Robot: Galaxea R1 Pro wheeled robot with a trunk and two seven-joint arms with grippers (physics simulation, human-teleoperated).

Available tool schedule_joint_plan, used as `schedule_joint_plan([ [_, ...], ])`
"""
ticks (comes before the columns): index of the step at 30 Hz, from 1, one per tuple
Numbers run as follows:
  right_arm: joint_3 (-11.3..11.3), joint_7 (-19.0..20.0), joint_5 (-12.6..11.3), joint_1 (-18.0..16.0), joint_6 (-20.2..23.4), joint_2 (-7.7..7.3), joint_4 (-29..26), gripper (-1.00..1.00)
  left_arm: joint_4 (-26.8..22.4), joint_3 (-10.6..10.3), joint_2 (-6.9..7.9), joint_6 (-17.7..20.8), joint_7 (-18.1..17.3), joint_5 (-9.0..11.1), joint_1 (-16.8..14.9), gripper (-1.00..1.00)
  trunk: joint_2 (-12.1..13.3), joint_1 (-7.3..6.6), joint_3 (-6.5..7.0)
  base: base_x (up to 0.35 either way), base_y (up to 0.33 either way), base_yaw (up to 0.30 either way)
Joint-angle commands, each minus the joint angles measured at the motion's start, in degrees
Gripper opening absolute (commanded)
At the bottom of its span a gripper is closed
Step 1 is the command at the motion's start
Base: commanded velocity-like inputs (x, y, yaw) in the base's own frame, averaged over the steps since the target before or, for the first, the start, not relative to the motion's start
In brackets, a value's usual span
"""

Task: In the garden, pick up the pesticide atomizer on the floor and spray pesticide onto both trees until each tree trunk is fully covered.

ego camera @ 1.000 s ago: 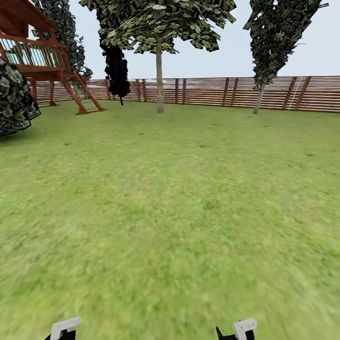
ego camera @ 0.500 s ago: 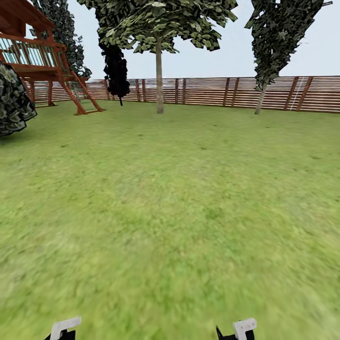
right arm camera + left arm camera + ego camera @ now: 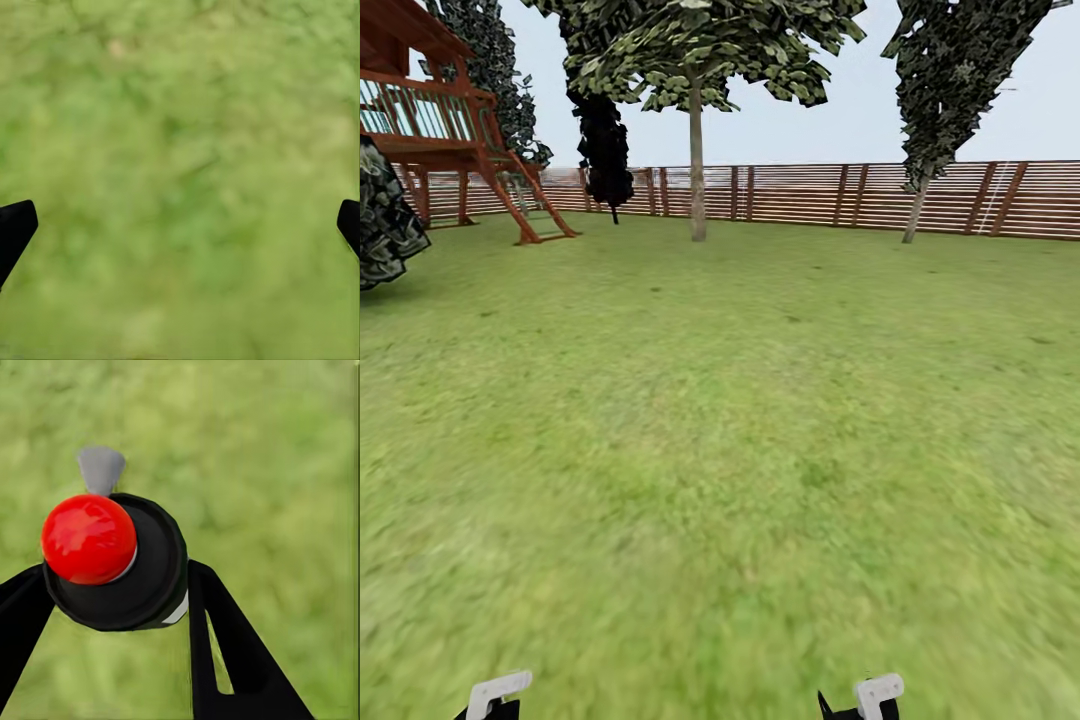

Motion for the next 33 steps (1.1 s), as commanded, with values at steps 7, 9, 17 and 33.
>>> schedule_joint_plan([
  [7,0.0,0.0,0.0,0.0,0.0,-0.02,0.0,1.0,0.0,0.1,0.07,0.0,0.0,0.0,0.0,-1.0,0.0,0.0,0.0,0.339,0.0,0.0],
  [9,0.0,0.0,0.0,0.0,0.0,-0.01,0.0,1.0,0.0,0.0,0.06,-0.1,-0.1,0.0,0.0,-1.0,0.0,0.0,0.0,0.339,0.0,0.0],
  [17,0.0,0.0,0.0,0.0,0.0,0.0,0.0,1.0,0.0,0.0,-0.08,0.0,-0.3,0.1,0.0,-1.0,0.0,0.0,0.0,0.339,0.0,0.0],
  [33,0.0,0.0,0.0,0.0,0.0,0.01,0.0,1.0,0.0,0.0,0.0,0.0,-0.1,0.0,0.0,-1.0,0.0,0.0,0.0,0.339,0.0,0.0],
])
